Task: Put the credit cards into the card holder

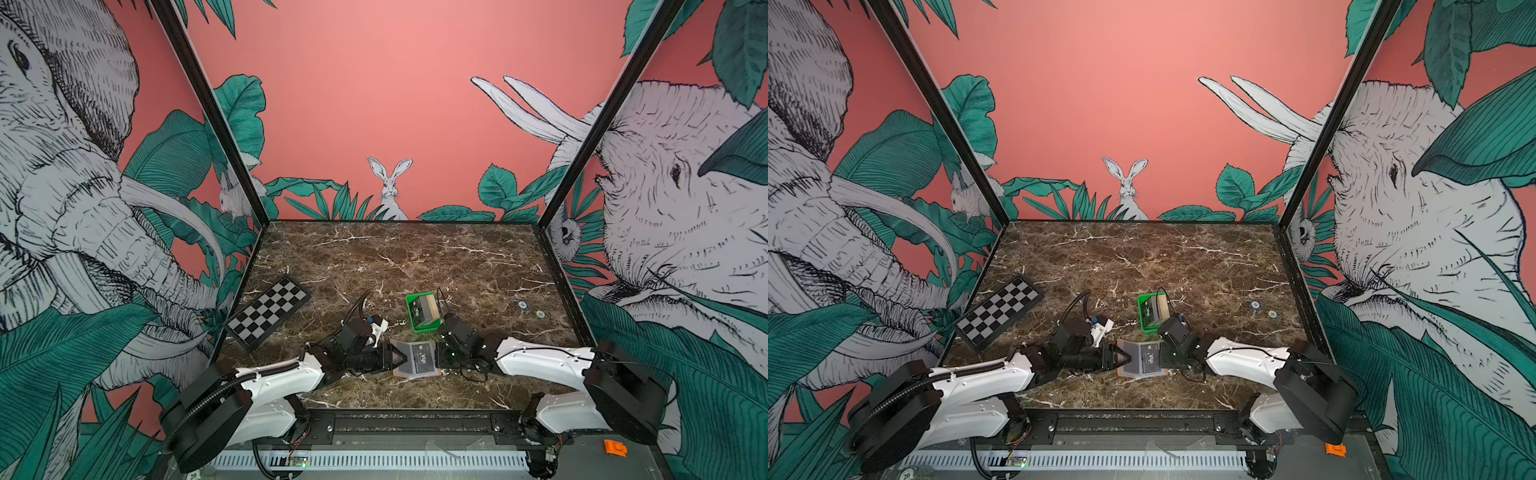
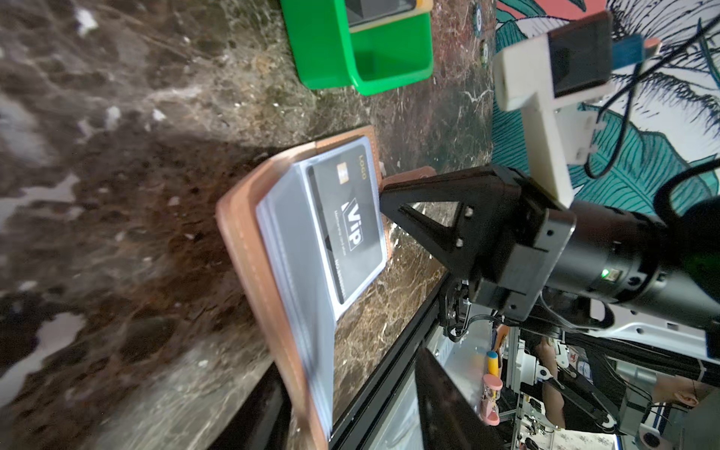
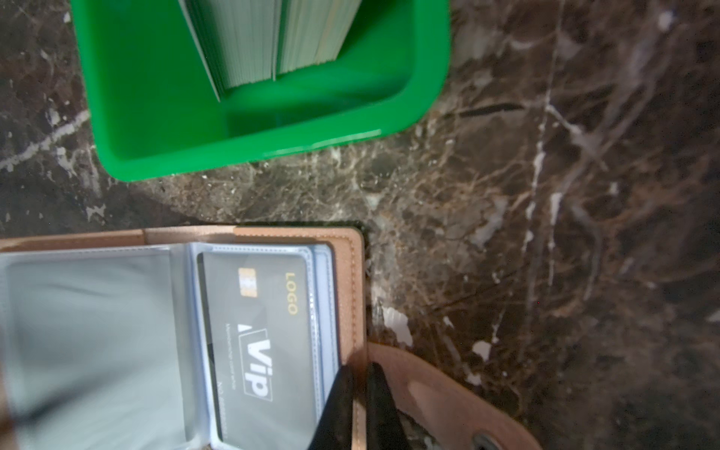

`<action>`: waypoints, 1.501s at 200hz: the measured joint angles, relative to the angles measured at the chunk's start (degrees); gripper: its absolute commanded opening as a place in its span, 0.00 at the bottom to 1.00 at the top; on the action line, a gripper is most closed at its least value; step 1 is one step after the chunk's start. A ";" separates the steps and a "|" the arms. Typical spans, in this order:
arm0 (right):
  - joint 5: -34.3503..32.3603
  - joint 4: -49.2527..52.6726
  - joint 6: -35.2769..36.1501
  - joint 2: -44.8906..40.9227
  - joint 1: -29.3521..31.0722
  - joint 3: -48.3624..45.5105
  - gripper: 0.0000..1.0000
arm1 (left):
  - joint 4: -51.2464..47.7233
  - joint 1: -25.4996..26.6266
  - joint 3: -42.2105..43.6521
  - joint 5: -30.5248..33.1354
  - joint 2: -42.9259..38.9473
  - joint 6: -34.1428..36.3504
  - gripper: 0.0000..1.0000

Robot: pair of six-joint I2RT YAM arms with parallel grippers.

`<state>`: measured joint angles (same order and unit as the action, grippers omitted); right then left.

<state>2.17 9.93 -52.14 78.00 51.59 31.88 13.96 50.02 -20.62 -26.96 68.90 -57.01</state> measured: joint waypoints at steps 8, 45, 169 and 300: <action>-0.02 0.00 -0.02 0.00 0.02 0.00 0.10 | 0.20 0.66 -0.68 0.24 0.92 -0.04 0.51; -0.02 0.00 -0.09 0.00 0.07 0.00 0.10 | 1.73 2.60 -3.10 1.05 4.83 -0.24 0.51; -0.02 -0.59 -0.17 -0.35 0.17 -0.48 0.11 | 5.70 3.32 -3.91 1.07 9.03 -0.66 0.62; -0.02 -0.61 -0.20 -0.39 0.24 -0.48 0.11 | 0.20 3.48 -4.92 2.86 4.13 2.49 0.56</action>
<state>2.15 9.32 -52.34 77.60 51.83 31.40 14.15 53.49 -25.54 -24.10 73.03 -54.52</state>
